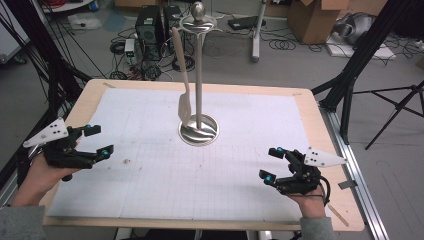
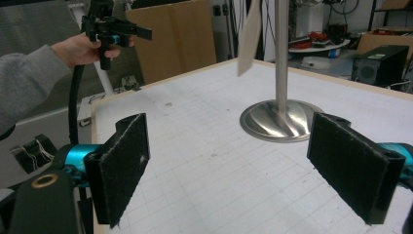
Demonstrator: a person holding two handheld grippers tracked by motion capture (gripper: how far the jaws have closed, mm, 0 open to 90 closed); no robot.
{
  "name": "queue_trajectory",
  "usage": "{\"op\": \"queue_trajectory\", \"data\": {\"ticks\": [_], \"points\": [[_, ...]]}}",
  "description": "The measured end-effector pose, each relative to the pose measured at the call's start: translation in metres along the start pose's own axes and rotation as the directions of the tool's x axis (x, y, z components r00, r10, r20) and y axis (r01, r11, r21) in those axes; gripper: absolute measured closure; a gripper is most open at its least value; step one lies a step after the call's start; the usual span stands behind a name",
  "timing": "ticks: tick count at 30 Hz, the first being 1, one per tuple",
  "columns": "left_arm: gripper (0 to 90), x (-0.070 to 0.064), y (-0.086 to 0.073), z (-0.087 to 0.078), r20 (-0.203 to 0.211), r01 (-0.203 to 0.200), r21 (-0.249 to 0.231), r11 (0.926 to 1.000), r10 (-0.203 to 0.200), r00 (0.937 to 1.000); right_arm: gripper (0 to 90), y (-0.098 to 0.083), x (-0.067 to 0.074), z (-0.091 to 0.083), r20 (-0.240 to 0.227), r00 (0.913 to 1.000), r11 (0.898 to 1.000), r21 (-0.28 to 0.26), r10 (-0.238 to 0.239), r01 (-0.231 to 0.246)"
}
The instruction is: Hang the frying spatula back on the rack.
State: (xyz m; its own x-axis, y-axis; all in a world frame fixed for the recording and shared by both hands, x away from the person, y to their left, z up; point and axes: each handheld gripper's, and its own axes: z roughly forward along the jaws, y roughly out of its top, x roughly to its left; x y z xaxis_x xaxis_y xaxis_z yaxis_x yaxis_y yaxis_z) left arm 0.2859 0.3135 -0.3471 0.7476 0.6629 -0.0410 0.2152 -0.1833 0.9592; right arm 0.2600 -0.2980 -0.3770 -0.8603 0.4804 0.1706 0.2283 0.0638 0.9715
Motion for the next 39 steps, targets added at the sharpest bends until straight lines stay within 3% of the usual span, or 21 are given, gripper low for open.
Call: {"op": "queue_trajectory", "data": {"ticks": [22,39], "points": [[13.6,0.006,-0.032,-0.034,-0.072,0.041,-0.020,0.9989,-0.043,0.9965,14.2,0.000,-0.003,0.002,0.015,0.9999,1.000,0.012,-0.008,0.008],[13.6,0.007,-0.054,-0.050,-0.179,0.043,-0.056,0.9975,-0.053,0.9825,14.2,-0.006,-0.006,-0.004,0.088,0.9961,1.000,-0.006,0.002,-0.001]]}}
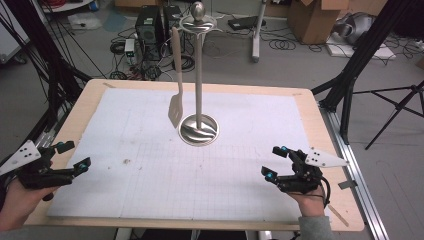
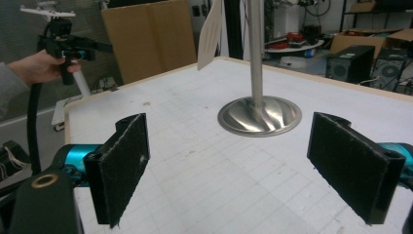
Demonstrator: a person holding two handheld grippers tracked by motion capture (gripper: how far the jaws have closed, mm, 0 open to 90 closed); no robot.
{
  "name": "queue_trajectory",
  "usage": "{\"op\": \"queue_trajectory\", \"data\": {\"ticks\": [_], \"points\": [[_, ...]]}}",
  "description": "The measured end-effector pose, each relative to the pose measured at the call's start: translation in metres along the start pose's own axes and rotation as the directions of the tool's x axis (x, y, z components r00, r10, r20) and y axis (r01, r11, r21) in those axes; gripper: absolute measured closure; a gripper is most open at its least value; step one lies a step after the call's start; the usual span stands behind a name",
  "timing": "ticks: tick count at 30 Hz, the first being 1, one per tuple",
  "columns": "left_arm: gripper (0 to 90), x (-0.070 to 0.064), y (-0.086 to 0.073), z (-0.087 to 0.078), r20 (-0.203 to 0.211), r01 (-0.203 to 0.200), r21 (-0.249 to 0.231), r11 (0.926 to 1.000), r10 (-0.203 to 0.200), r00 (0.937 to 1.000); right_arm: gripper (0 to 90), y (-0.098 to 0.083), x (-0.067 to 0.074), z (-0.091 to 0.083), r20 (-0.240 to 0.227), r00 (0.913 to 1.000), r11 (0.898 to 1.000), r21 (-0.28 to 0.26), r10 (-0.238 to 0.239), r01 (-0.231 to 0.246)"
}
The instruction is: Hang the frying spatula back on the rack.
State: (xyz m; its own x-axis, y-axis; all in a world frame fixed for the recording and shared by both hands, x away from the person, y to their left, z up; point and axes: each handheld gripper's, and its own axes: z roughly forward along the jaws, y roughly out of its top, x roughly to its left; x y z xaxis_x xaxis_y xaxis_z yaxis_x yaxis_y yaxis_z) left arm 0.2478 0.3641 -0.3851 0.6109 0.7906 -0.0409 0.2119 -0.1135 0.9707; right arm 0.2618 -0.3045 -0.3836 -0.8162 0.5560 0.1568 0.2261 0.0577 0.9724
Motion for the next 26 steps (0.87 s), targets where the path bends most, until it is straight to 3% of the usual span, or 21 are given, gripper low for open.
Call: {"op": "queue_trajectory", "data": {"ticks": [11,17,26], "points": [[13.6,0.004,-0.016,0.002,-0.092,-0.003,-0.002,1.0000,0.003,0.9957,14.2,-0.014,-0.010,-0.015,0.095,0.9951,0.999,-0.026,0.026,-0.024],[13.6,0.005,-0.020,0.004,-0.092,0.010,0.014,0.9998,-0.009,0.9957,14.2,-0.023,-0.016,-0.024,0.159,0.9860,0.998,-0.054,0.052,-0.044],[13.6,-0.002,-0.018,0.009,-0.091,-0.004,0.027,0.9996,0.007,0.9958,14.2,-0.023,-0.016,-0.022,0.162,0.9854,0.997,-0.065,0.053,-0.043]]}}
